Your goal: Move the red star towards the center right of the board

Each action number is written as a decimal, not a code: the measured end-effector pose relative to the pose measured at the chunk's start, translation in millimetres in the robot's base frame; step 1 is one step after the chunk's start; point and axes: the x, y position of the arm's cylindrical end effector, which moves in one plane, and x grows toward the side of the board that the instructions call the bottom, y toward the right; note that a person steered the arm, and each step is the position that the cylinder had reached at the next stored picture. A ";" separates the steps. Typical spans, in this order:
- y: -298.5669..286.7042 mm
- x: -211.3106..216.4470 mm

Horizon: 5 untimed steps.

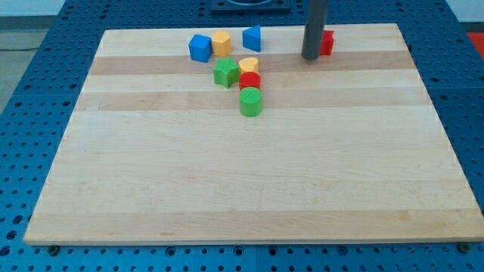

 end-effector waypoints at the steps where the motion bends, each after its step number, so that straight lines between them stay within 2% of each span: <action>1: -43.2 1.8; 2: -52.1 -18.8; 3: -36.5 -42.5; 5: -6.5 -47.4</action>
